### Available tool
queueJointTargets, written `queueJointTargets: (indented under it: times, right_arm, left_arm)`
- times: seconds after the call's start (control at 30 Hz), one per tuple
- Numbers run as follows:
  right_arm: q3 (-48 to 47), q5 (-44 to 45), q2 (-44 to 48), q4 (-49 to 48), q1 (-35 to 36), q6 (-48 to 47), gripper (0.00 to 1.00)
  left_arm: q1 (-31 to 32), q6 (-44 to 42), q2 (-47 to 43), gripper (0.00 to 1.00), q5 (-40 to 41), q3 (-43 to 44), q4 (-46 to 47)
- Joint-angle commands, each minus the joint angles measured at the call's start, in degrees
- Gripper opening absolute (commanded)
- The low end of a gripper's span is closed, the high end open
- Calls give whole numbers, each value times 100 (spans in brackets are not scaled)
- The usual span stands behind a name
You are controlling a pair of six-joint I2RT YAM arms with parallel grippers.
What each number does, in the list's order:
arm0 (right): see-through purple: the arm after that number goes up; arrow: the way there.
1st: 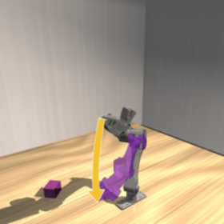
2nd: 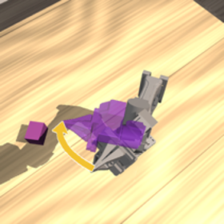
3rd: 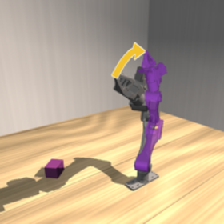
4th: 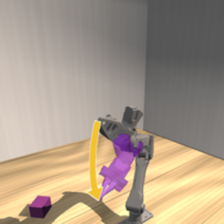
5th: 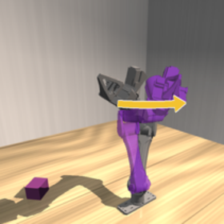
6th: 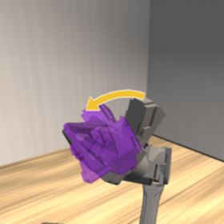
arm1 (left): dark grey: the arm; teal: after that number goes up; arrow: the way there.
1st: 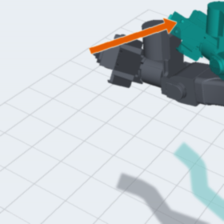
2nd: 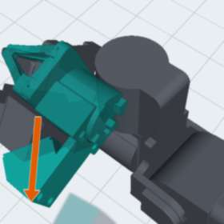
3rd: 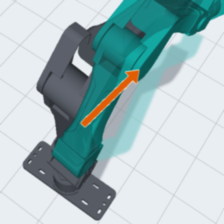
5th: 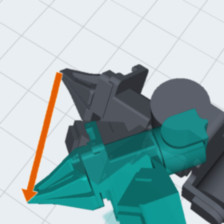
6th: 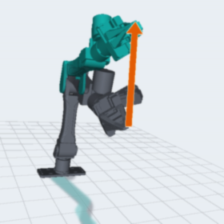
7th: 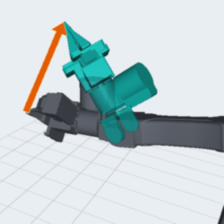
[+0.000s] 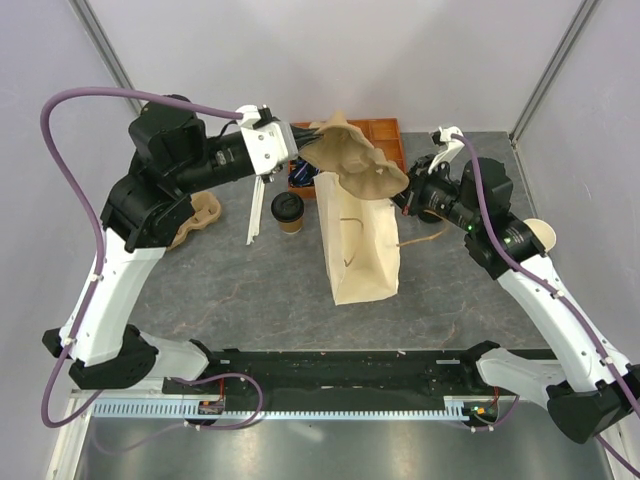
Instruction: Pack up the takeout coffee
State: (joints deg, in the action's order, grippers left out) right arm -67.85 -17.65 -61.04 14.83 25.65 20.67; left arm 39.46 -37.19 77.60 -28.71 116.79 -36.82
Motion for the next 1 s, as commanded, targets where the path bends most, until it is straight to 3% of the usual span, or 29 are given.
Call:
queueJointTargets:
  times: [0.0, 0.43, 0.7, 0.97]
  right_arm:
    - [-316, 148, 39, -112, 28, -71, 0]
    - [-202, 25, 153, -244, 72, -107, 0]
    - [-193, 112, 206, -305, 230, 60, 0]
    - [-70, 674, 443, -60, 283, 306, 0]
  left_arm:
    - [176, -604, -341, 2, 330, -444, -387]
    - [342, -1966, -703, 2, 1411, -737, -1433]
    - [1634, -2626, -369, 2, 2624, -868, -1442]
    - [2548, -2486, -79, 2, 3931, -1140, -1153]
